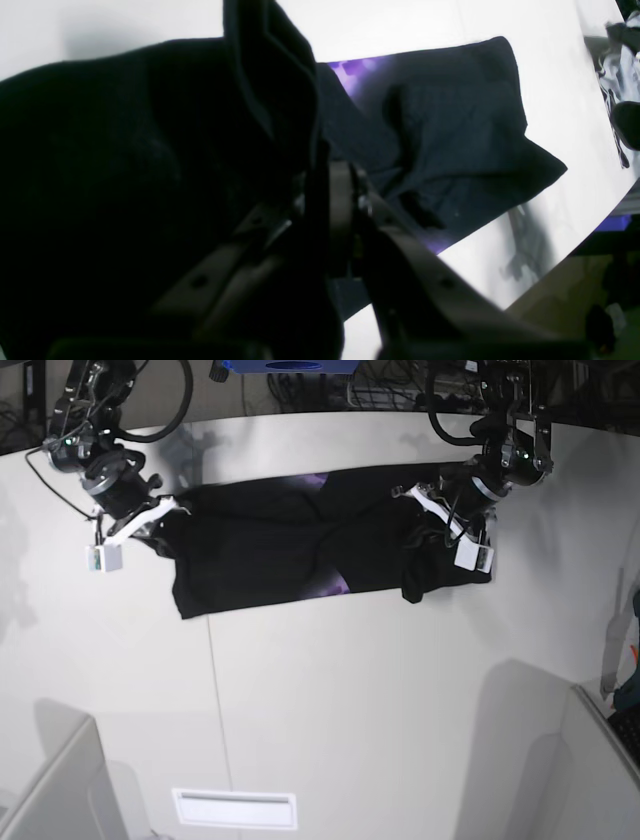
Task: Fold the T-shirt properly
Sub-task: 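Fold the left gripper's end of the strip toward the right gripper, then release the folded end and raise the left gripper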
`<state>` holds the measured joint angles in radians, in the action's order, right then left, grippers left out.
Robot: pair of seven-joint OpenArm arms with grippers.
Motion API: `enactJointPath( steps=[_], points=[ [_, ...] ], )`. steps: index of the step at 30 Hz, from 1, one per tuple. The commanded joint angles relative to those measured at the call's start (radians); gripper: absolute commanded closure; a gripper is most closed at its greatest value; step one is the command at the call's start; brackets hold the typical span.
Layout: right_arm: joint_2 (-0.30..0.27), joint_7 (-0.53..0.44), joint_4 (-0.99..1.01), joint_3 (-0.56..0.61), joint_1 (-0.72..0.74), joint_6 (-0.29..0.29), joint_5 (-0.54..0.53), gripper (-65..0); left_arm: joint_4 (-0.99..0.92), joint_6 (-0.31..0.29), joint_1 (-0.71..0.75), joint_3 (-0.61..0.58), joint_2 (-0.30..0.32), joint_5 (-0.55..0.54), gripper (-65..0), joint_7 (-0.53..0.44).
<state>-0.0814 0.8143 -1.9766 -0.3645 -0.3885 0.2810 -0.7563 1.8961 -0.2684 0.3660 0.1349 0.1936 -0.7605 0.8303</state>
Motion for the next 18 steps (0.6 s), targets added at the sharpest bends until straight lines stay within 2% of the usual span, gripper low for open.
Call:
enactJointPath(
  steps=[1, 18],
  points=[
    [-0.007, -0.019, -0.017, -0.003, 0.006, 0.008, -0.018, 0.0, 0.016, -0.010, 0.003, 0.002, 0.005, -0.018, 0.0, -0.015],
    [-0.007, -0.019, -0.016, -0.003, 0.006, 0.008, -0.018, 0.0, -0.019, -0.010, 0.001, 0.002, 0.005, -0.027, 0.0, -0.013]
  ],
)
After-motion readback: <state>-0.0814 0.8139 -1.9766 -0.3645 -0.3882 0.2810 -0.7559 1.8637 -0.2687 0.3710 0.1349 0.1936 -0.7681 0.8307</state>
